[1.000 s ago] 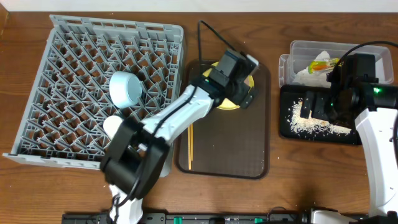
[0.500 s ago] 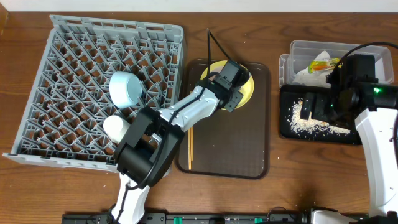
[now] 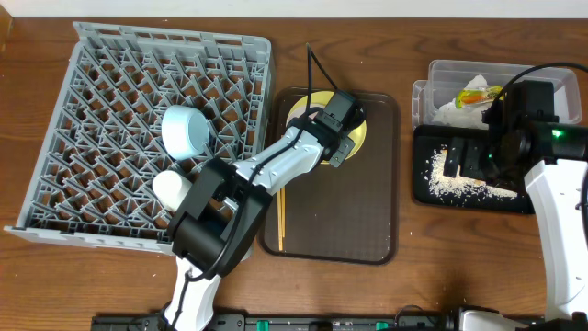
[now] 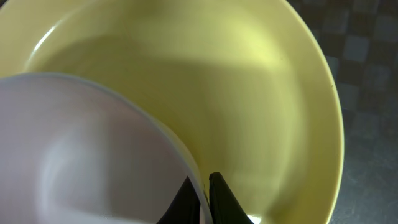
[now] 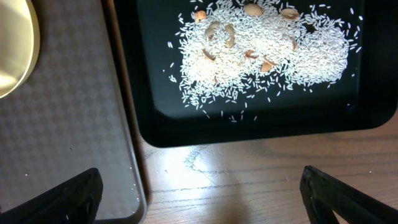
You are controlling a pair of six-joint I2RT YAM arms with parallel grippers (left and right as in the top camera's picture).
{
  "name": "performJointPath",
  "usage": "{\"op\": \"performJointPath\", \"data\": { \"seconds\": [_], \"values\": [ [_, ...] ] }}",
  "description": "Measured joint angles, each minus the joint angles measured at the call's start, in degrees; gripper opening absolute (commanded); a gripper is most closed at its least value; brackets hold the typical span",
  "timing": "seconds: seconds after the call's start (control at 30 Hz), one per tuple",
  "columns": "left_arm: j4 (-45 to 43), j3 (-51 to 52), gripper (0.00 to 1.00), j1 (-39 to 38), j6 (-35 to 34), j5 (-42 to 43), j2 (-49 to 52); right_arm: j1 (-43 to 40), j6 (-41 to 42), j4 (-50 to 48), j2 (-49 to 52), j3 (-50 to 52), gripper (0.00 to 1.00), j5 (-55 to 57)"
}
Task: Sort waste into correct bins and load items into the dishwasher
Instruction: 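Carry the pink bowl to the back of the dish rack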
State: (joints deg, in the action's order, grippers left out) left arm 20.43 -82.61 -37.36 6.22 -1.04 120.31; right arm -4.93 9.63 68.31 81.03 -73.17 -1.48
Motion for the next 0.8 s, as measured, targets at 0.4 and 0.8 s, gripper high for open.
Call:
{"op": "performJointPath", "data": {
  "seconds": [0.4,0.8],
  "values": [
    [3.1,0.5,0.06,1.7,-2.2,1.4,-20.5,0.0,0.0,0.3,0.0,0.0,0.99,0.0],
    [-1.8,0.5,0.06,31.7,-11.2,44.1,-23.8,0.0,0.0,0.7,0.0,0.0,0.99,0.0]
  ]
}}
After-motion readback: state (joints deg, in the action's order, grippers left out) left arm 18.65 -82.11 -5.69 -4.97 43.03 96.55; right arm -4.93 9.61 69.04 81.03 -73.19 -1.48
